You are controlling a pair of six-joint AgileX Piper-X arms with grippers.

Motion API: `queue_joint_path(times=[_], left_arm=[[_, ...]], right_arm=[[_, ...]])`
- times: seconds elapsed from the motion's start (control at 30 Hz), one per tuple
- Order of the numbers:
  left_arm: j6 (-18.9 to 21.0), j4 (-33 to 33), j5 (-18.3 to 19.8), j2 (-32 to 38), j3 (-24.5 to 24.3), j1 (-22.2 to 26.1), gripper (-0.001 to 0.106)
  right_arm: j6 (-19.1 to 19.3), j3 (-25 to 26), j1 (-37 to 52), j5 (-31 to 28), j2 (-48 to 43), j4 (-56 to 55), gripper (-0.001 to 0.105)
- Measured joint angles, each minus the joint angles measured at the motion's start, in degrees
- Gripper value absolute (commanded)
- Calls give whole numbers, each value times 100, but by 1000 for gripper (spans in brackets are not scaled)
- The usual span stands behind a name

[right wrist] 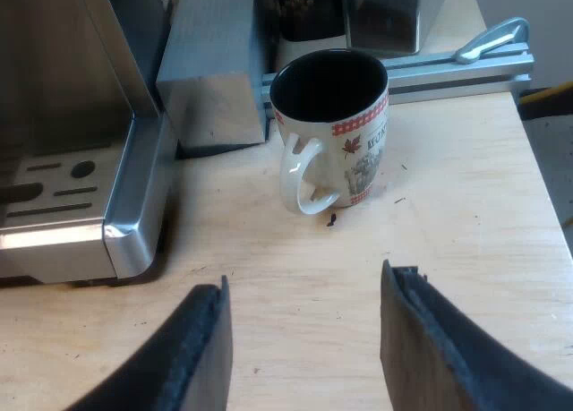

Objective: Place mug into machine

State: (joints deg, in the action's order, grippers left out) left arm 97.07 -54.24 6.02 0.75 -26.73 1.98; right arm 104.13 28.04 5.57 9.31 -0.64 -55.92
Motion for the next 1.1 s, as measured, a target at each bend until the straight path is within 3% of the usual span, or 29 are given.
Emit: queue_joint_path(times=[0.2, 0.4, 0.53, 0.67, 0.73, 0.87, 1.1], left_arm=[[95, -91, 338, 0, -117, -202, 86], [108, -89, 483, 0, -299, -868, 86], [159, 93, 847, -147, -391, -1372, 86], [208, 199, 970, -227, -391, -1558, 86], [306, 455, 1278, -522, -391, -2163, 86], [325, 553, 1725, -794, -391, -2572, 86], [108, 577, 1888, -1222, -391, -3103, 86]], right_arm=[[0, 86, -117, 0, 75, -57, 42], [69, 616, -798, 10, 659, -238, 62], [199, 1009, -1125, 10, 1110, -500, 62], [307, 1285, -1316, 10, 1453, -650, 62], [304, 1363, -1422, 67, 1643, -690, 62], [304, 1367, -1604, 371, 1964, -711, 62], [304, 1367, -1756, 405, 2184, -708, 62]])
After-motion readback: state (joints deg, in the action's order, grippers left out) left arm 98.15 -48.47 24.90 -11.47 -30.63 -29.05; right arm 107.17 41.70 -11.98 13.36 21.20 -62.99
